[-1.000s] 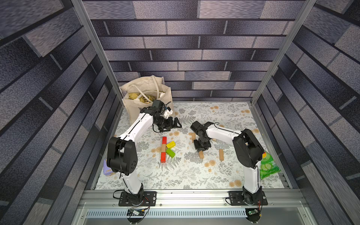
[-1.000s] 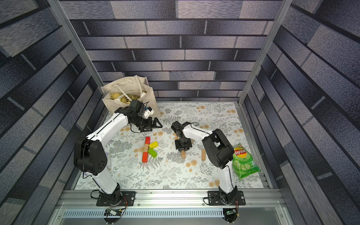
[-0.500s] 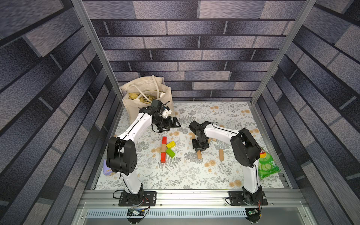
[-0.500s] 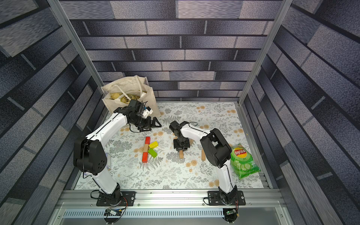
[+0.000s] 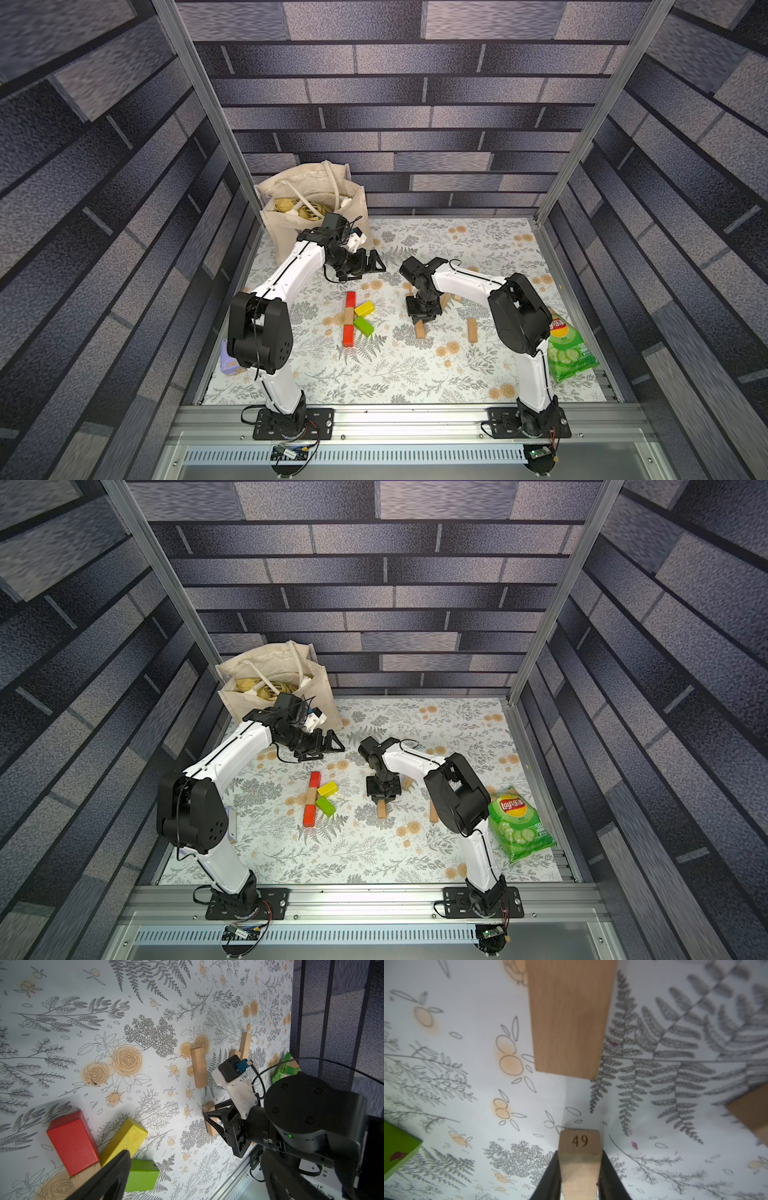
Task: Assemble the letter k with building blocks
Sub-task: Move the building block to the center of the board.
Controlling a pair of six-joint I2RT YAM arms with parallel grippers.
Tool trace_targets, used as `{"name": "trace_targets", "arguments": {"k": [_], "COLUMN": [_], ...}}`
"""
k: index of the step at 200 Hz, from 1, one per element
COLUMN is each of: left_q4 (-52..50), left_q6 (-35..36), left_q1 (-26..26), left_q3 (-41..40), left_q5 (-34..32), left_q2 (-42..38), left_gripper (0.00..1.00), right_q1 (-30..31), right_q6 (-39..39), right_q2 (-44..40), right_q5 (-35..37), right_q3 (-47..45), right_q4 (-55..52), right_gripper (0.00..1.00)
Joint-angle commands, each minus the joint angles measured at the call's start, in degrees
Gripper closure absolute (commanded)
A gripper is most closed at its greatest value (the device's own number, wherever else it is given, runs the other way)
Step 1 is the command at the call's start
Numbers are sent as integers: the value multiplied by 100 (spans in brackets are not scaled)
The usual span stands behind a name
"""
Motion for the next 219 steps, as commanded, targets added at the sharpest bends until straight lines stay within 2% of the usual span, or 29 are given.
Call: {"name": "trace_targets", "arguments": {"k": [1, 127, 219], "left_q4": [-4, -11, -16], "left_q6": [-55, -31, -26], "left_q1": [-4, 1, -6], "left_q3": [-50, -46, -46], "left_q5": [-37, -47, -30], "left_q2": [16, 68, 103], "left_gripper": [0, 0, 0], "right_q1": [85, 142, 160], "right_q6": [88, 309, 515], "right_q2": [483, 830, 718], "right_q5": [-64, 478, 1062], "right_q3": [-72, 357, 301], "right_q4": [176, -23, 135], "right_gripper": [71, 67, 67]}}
